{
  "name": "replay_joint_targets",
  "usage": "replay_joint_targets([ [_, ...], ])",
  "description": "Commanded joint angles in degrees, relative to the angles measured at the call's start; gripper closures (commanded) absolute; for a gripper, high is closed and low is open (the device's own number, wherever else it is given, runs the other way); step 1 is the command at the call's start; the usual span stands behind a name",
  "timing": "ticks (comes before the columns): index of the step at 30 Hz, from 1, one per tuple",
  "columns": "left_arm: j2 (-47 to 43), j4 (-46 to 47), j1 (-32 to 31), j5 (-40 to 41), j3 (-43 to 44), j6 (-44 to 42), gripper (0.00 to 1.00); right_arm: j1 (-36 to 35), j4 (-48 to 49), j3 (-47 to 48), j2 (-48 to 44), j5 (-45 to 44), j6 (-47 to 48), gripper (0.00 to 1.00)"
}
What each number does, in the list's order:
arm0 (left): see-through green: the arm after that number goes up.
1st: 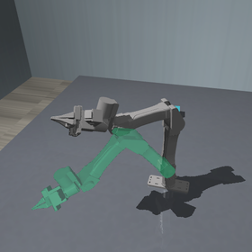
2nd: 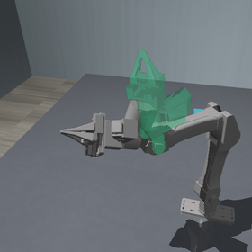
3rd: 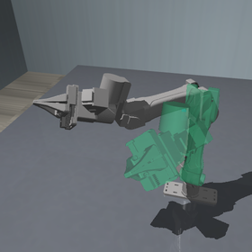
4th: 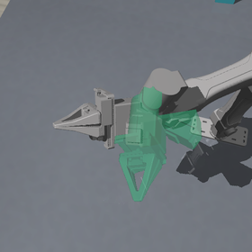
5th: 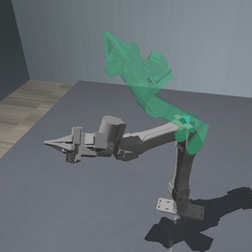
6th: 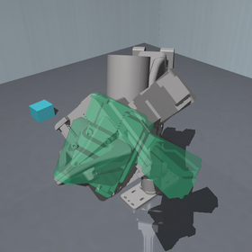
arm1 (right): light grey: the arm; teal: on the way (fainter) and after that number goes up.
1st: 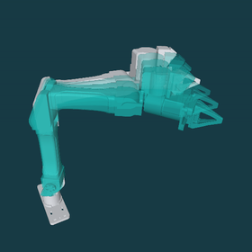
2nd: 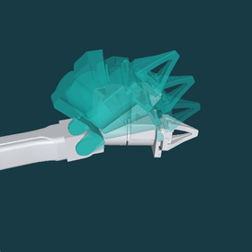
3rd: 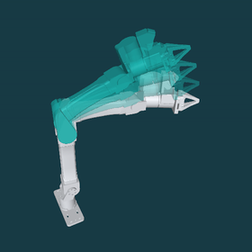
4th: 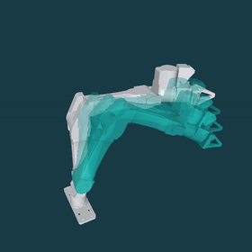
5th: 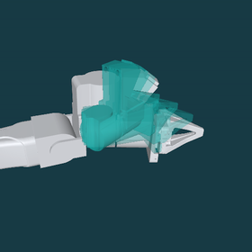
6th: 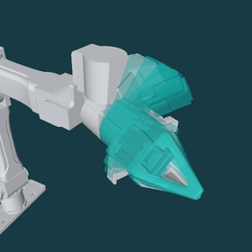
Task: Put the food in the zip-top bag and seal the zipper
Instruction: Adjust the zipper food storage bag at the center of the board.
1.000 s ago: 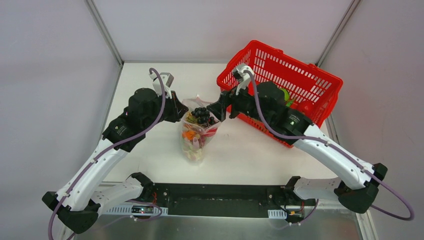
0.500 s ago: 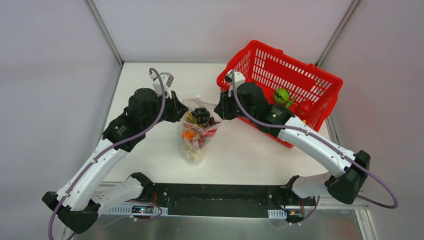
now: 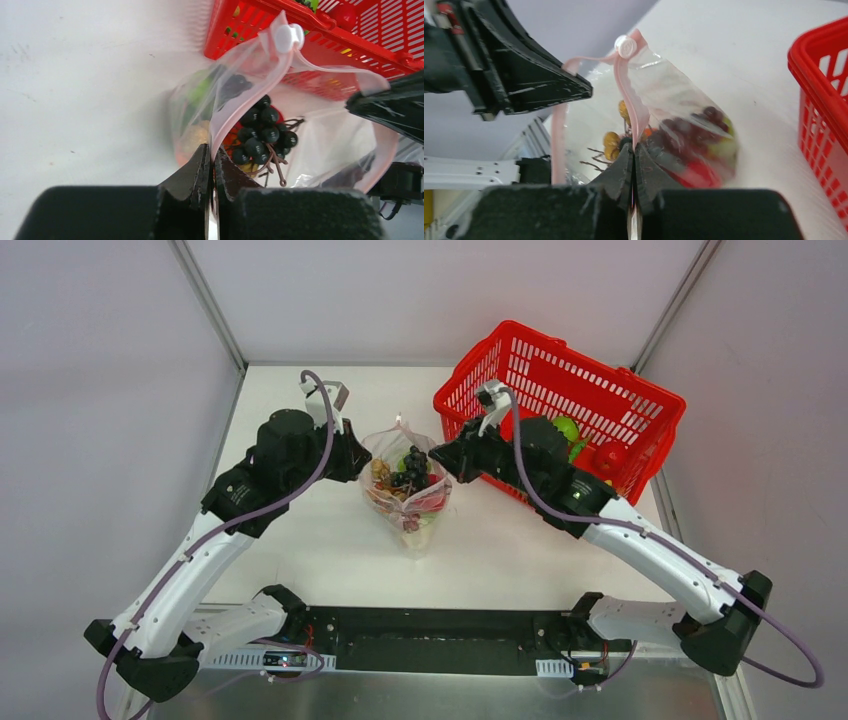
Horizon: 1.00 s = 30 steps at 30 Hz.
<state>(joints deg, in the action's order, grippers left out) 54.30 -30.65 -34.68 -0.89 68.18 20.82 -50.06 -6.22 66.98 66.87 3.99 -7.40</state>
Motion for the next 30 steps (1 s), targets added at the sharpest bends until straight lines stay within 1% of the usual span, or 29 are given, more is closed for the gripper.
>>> replay_joint_targets([
  [1,1.11,-4.04,-0.04,3.89,6.3,-4.63,0.95,0.43,17.12,-2.49,-3.74,2.7,-5.89,1.0],
  [4,0.49,-4.18,0.0,5.36,5.92,-5.17,0.95,1.01,12.11,0.68,-1.22,0.35,-5.88,1.0],
  [6,-0.01,-3.37,-0.03,4.81,5.74,-5.05,0.99,1.22,11.27,1.13,-0.5,0.33,-5.95,1.0],
  [8,-0.39,-2.91,-0.04,4.25,5.88,-4.69,1.0,1.37,11.78,1.02,-0.35,1.79,-6.01,1.0],
  [12,-0.49,-0.75,-0.08,-0.58,5.55,-4.05,1.0,1.6,12.15,0.72,0.28,1.87,-6.17,0.99],
  [15,0.98,-1.18,-0.04,-2.08,5.81,-3.97,1.0,1.96,10.8,0.77,2.24,-0.63,-6.47,0.98],
  [16,1.62,-1.5,-0.04,-2.29,5.85,-4.09,1.0,2.15,9.16,1.4,3.53,-1.53,-6.44,0.97],
  [19,3.04,-2.46,-0.04,-1.95,5.77,-3.89,1.0,2.75,0.09,5.26,7.51,-3.04,-6.66,0.97],
  [21,3.2,-4.57,-0.03,-1.75,7.23,-4.79,1.0,3.1,-1.14,6.29,7.26,0.73,-6.76,0.97],
  [23,2.08,-7.52,0.01,0.34,8.73,-6.5,1.0,3.24,0.73,5.57,5.06,5.54,-5.65,0.96],
  [24,1.12,-7.37,0.02,2.62,8.5,-7.11,1.0,3.28,2.09,4.83,3.93,7.99,-5.14,0.95],
  [26,-0.56,-5.42,0.05,3.9,6.98,-7.43,1.0,3.41,3.66,4.5,2.59,13.02,-4.46,0.93],
  [28,-0.71,-4.43,0.05,1.51,7.21,-6.49,1.0,3.43,3.63,5.01,2.41,16.36,-4.42,0.93],
  [30,-0.59,-3.58,0.05,-1.7,7.61,-5.61,1.0,3.45,4.33,4.37,1.9,16.22,-4.7,0.93],
])
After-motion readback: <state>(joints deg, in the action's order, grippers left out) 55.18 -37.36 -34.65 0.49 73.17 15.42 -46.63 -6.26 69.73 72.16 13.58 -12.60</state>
